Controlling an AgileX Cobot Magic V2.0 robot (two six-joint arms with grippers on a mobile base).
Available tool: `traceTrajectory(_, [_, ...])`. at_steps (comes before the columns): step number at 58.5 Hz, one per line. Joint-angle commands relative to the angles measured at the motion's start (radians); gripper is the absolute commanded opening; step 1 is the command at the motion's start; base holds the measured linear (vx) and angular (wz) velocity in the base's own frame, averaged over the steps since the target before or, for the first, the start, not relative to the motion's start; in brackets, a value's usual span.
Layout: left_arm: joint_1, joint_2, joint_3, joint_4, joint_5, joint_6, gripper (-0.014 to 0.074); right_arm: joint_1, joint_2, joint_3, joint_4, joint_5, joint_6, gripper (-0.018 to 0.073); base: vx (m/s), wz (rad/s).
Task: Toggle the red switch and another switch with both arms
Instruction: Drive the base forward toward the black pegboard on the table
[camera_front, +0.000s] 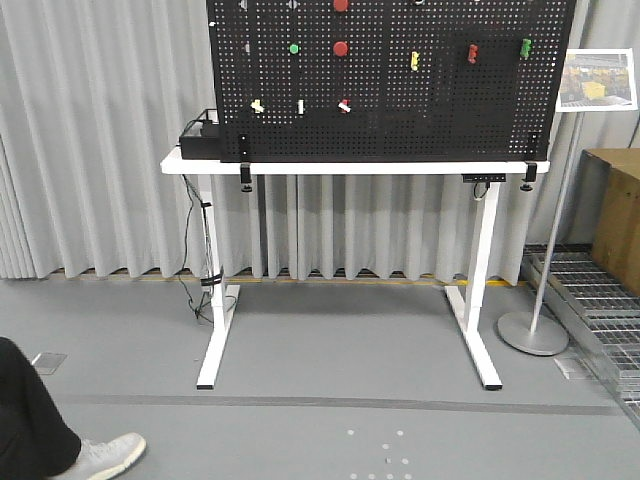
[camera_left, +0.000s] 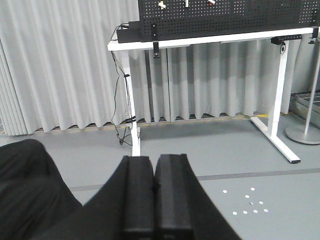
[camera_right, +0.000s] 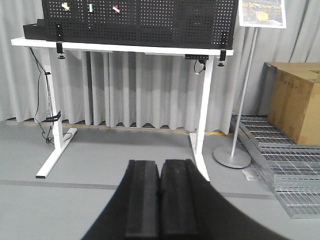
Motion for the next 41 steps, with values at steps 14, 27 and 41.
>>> traceTrajectory(14, [0.002,-0.019,0.02,-0.002,-0.075,-0.005,0.0003,-0.004,-0.01,0.005,-0.008,-0.084,0.0,-0.0006,0.0,0.0])
traceTrajectory(27, [0.002,-0.019,0.02,-0.002,-0.075,-0.005,0.0003,-0.004,-0.01,0.005,-0.008,-0.084,0.0,-0.0006,0.0,0.0])
traceTrajectory(41, [0.002,-0.019,0.02,-0.002,-0.075,-0.005,0.0003,-0.004,-0.01,0.005,-0.008,-0.084,0.0,-0.0006,0.0,0.0])
